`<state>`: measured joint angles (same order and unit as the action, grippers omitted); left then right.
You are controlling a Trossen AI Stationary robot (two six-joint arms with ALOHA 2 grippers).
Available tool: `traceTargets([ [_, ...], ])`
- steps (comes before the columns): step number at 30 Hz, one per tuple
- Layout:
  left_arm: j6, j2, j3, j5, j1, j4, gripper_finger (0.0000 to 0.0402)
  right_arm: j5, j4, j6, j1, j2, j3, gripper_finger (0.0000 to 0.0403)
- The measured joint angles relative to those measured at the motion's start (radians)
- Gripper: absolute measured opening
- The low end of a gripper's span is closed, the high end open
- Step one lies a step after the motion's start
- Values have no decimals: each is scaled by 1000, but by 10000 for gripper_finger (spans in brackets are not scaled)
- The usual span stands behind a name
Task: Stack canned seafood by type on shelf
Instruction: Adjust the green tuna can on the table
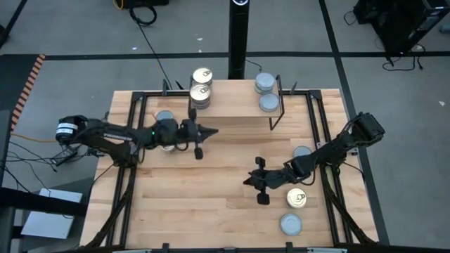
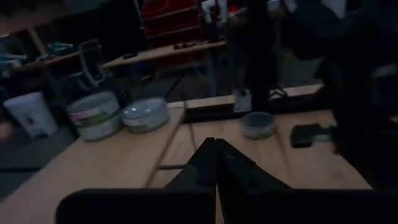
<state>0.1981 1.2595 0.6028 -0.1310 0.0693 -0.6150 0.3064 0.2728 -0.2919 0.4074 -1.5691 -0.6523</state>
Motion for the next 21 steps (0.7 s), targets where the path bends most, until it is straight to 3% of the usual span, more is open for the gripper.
traceTargets([
  [5, 31, 1, -117, 11, -39, -147, 3, -12, -83, -75, -13, 6, -44, 21],
  [12, 62, 6, -181, 120, -37, -205, 3, -24, -476, -191, -45, 6, -193, 7],
  [21, 137, 6, -181, 119, -37, -232, 3, -304, -831, -333, -50, 6, -382, 16],
])
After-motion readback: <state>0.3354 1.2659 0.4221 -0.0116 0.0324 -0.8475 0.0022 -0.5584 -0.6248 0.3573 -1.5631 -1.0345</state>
